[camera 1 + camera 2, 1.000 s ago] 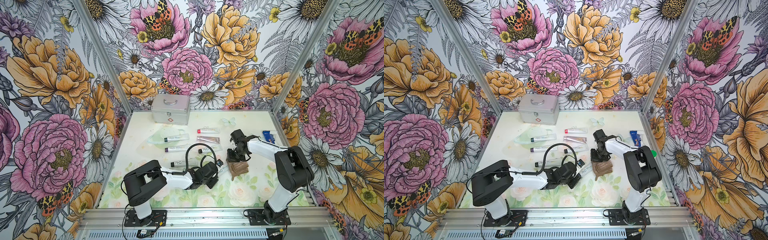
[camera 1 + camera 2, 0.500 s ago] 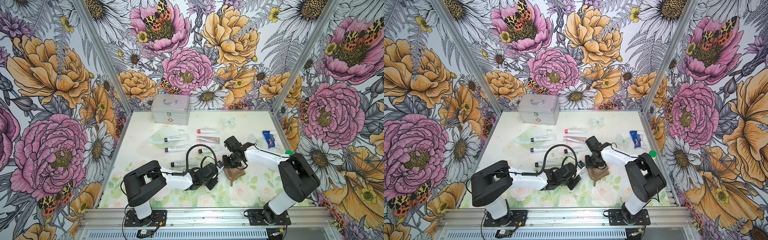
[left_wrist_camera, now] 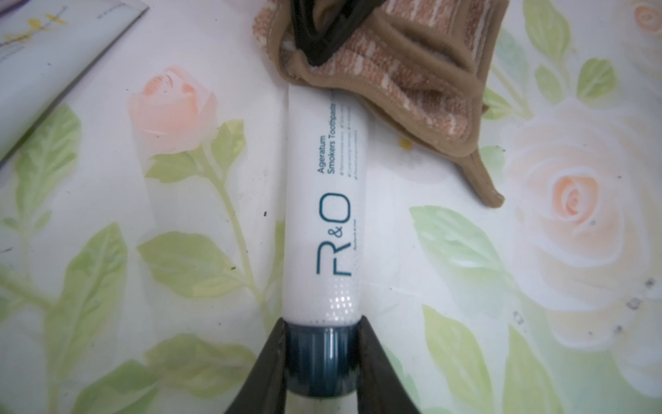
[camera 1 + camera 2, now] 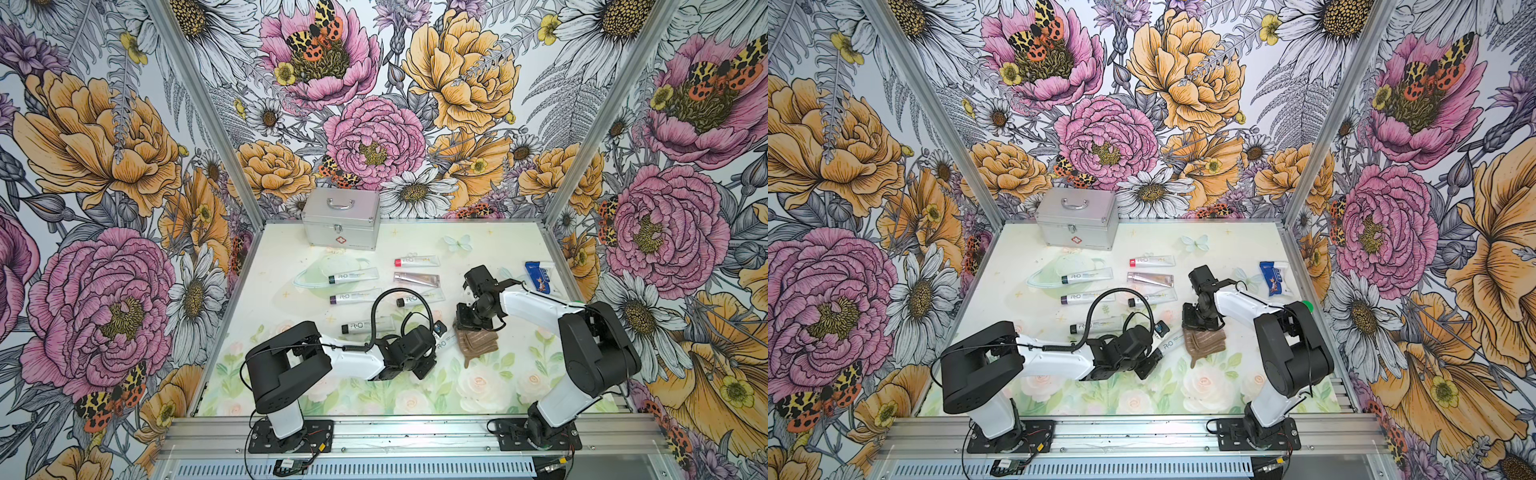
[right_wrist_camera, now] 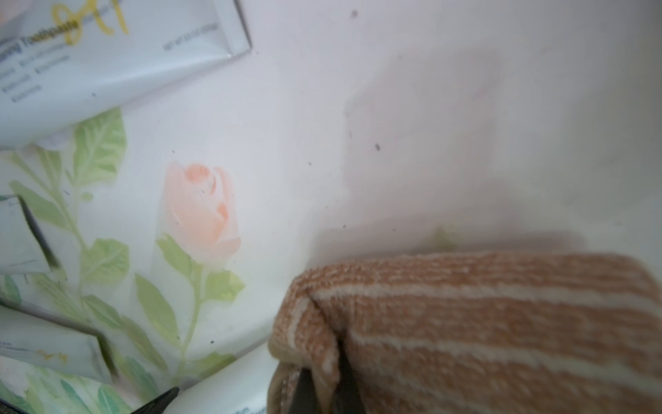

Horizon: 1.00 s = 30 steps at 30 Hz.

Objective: Wipe the surface of the toothpaste tube
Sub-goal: Wipe the dirt from the toothpaste tube.

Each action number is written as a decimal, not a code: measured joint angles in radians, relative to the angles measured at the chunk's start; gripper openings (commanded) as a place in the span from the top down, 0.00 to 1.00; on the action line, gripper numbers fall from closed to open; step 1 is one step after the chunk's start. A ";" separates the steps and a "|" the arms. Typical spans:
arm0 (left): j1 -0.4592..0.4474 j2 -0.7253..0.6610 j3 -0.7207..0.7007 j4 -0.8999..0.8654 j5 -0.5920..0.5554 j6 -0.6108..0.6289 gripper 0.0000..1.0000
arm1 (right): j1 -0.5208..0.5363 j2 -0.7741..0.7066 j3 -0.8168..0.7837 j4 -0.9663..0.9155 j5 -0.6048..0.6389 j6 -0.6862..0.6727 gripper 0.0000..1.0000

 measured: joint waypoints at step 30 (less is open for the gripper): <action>0.017 -0.006 -0.006 -0.024 0.013 0.001 0.75 | 0.153 -0.037 -0.010 -0.026 0.012 0.042 1.00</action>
